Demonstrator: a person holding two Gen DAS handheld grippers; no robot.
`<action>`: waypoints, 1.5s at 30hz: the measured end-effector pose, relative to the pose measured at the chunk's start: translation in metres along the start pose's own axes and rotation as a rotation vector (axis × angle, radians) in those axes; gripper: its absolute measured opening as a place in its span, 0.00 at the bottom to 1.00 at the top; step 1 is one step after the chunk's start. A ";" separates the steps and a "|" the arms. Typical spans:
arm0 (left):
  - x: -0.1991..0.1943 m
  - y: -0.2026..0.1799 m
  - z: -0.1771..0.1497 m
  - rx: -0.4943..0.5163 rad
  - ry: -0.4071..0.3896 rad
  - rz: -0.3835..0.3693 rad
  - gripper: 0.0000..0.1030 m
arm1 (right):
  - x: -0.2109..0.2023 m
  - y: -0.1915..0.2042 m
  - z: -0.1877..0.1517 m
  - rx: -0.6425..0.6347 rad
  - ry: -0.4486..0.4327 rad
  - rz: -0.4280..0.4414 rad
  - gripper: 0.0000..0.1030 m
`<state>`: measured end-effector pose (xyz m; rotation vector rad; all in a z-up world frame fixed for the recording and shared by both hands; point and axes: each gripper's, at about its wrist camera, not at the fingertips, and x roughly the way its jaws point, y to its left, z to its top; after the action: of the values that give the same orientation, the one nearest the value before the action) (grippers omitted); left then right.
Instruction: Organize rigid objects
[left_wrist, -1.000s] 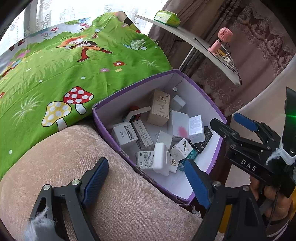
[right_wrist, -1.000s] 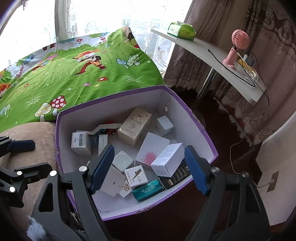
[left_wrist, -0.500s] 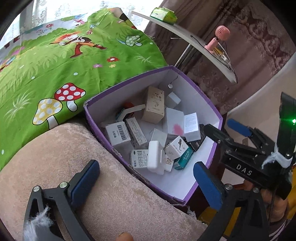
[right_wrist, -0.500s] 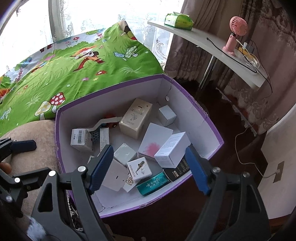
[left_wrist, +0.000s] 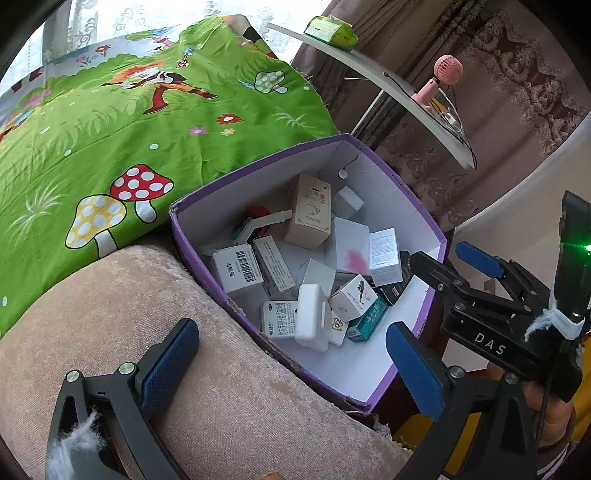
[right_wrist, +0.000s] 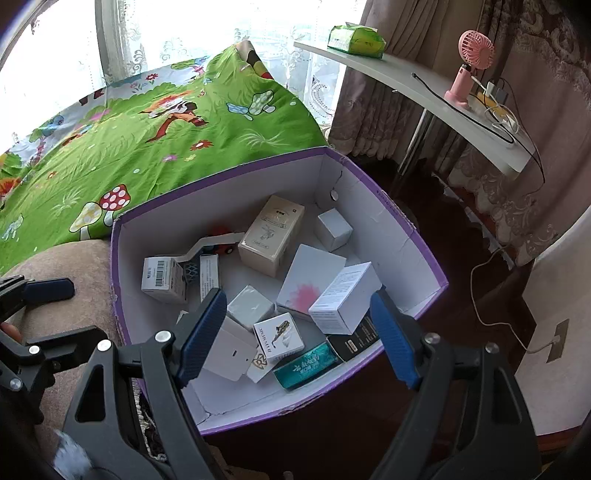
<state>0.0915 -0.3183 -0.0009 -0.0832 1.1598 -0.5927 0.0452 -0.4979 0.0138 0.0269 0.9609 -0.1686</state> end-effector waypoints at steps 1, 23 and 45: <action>0.000 0.000 0.000 0.000 0.000 0.000 0.99 | 0.000 0.000 0.000 0.000 0.001 -0.001 0.80; 0.000 0.000 0.000 0.001 0.000 0.002 0.99 | 0.003 0.000 -0.002 -0.001 0.008 0.002 0.80; 0.001 0.000 0.000 0.001 0.000 0.003 0.99 | 0.006 -0.001 -0.007 0.002 0.016 0.007 0.80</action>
<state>0.0915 -0.3189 -0.0015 -0.0808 1.1590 -0.5910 0.0425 -0.4987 0.0053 0.0340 0.9763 -0.1629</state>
